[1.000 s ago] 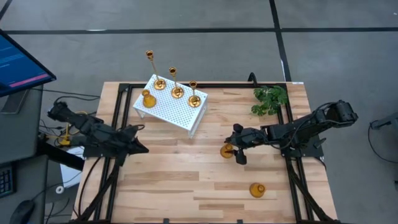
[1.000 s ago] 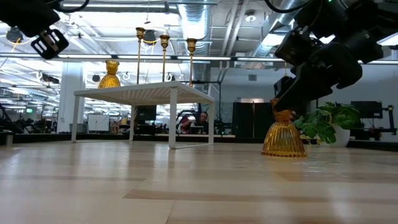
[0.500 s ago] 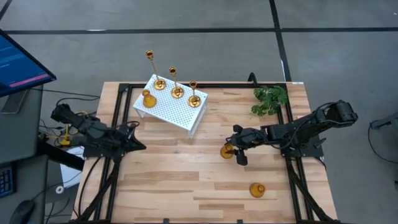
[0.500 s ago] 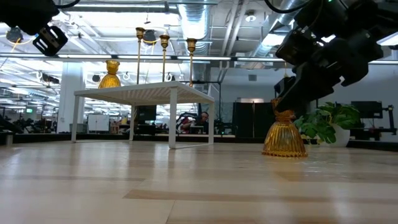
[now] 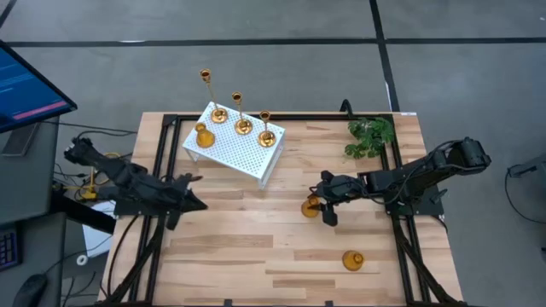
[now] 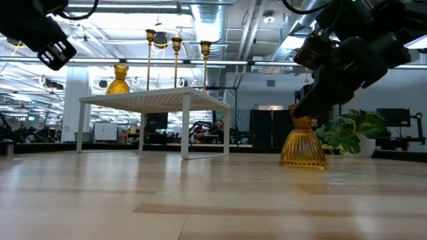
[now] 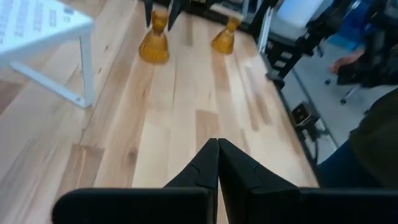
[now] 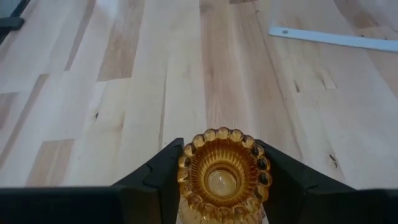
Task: Pick & Place candle stick holders
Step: Put the top brown glass candle holder on the shelf aligned with the other brown glass candle holder
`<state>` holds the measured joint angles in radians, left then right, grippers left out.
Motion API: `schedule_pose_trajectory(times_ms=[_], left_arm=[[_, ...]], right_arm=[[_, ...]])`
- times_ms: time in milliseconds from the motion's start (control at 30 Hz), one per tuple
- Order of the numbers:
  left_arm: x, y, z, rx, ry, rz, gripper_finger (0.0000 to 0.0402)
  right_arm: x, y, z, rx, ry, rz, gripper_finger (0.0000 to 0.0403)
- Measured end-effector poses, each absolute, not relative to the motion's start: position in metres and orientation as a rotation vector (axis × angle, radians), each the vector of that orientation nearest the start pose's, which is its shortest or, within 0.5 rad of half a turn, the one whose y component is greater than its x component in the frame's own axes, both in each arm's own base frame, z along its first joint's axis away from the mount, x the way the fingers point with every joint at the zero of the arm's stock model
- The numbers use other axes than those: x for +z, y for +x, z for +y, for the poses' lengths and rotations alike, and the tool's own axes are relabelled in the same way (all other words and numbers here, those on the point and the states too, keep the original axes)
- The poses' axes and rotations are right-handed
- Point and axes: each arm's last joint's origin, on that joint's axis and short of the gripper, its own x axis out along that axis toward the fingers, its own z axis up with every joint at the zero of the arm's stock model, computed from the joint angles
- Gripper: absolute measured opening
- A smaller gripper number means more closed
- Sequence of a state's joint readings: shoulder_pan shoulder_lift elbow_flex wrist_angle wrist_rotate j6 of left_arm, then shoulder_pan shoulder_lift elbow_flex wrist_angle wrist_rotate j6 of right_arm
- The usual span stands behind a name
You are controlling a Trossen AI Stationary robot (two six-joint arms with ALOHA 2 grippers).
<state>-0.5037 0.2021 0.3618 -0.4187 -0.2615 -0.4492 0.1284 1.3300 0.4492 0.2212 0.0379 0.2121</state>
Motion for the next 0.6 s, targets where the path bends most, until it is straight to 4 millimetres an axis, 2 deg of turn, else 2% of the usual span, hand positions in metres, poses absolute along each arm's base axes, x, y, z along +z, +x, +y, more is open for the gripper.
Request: schedule_pose_trajectory(times_ms=[367,600], left_arm=[[0.217,0.099,-0.046,-0.143,-0.279,0.446,0.0008],[0.216,0.101,-0.047,-0.136,-0.256,0.452,0.0008]], right_arm=[[0.15,0.234,0.027,-0.051,0.152,0.653,0.0155],[0.15,0.234,0.027,-0.064,0.178,0.649,0.0159]])
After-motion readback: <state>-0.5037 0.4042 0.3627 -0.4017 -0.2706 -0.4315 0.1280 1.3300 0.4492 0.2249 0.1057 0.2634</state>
